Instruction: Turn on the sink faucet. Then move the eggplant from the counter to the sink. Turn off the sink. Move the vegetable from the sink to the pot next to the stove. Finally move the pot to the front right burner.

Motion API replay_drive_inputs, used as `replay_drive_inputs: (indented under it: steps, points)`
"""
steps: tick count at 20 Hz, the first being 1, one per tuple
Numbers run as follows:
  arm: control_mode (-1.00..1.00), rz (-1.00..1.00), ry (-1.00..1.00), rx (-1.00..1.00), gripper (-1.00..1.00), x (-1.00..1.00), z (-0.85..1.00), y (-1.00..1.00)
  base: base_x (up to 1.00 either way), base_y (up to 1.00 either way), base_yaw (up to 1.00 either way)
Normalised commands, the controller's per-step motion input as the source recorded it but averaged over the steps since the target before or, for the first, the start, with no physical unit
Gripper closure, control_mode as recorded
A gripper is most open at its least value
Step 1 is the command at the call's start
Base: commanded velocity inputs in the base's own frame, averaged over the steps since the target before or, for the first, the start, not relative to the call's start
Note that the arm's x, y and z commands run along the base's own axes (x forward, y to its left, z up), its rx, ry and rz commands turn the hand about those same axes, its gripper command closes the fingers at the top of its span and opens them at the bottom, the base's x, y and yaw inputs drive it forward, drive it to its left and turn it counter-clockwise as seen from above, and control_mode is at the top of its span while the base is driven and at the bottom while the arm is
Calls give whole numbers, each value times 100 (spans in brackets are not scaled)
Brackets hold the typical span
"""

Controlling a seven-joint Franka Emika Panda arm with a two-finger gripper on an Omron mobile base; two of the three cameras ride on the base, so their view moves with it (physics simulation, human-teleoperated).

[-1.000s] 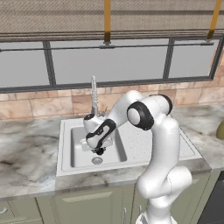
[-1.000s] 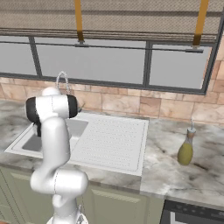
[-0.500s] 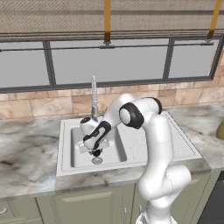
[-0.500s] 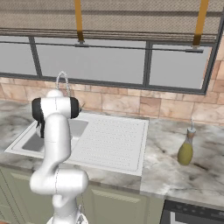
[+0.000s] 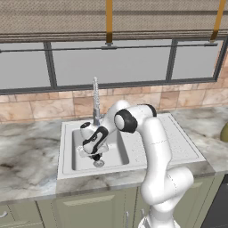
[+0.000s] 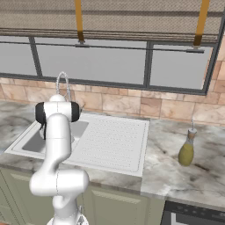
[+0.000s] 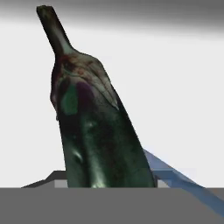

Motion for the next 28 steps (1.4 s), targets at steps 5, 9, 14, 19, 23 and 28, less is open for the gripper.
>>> replay_drive_inputs:
  steps: [5, 9, 14, 19, 23, 28]
  points:
    - [-100, 0, 2, 0, 100, 32, -34, 7, 0, 0, 0]
    - [-100, 0, 4, 0, -100, 16, -33, 8, 0, 0, 0]
    - [-100, 0, -4, 0, -100, -11, -4, 0, 0, 0, 0]
    - [-100, -1, -11, 1, -100, -21, 16, 0, 0, 0, 0]
    - [-100, -5, -7, 0, -100, -30, 32, 0, 0, 0, 0]
    - [-100, -8, -3, 1, -100, -43, 44, 0, 0, 0, 0]
